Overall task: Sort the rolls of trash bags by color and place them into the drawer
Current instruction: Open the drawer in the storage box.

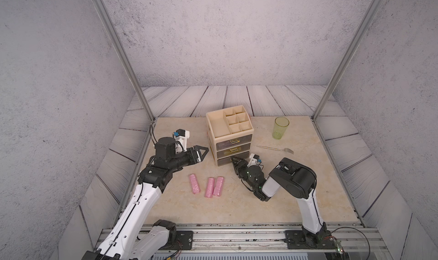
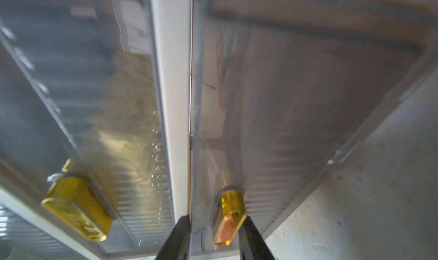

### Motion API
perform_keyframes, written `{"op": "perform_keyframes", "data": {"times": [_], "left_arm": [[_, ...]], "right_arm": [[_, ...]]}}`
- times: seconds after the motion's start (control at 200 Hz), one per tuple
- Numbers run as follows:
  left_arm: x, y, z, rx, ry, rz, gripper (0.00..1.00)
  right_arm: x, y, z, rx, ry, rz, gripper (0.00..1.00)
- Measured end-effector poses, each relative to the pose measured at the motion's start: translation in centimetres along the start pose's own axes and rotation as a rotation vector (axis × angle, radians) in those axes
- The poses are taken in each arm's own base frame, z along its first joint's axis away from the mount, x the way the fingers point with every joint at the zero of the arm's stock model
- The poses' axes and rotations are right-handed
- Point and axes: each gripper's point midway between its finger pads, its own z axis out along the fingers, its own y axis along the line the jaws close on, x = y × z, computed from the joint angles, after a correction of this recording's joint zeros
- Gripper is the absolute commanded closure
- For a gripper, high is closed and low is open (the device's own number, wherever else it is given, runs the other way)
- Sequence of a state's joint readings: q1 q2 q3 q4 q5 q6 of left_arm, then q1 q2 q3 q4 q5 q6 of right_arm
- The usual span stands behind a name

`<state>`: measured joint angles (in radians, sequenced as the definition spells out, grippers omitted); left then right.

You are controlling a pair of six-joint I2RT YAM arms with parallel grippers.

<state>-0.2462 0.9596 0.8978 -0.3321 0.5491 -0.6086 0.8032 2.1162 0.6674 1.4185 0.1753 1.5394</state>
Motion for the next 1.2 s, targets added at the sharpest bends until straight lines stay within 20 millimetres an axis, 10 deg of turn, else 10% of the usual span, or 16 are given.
{"op": "perform_keyframes", "data": {"times": [1.201], "left_arm": [[0.41,0.35,-0.09,0.006,0.011,-0.012,0.36]], "right_arm": [[-0.22,-0.07,0.44,0.017,-0.018,-0.023,0.71]]}}
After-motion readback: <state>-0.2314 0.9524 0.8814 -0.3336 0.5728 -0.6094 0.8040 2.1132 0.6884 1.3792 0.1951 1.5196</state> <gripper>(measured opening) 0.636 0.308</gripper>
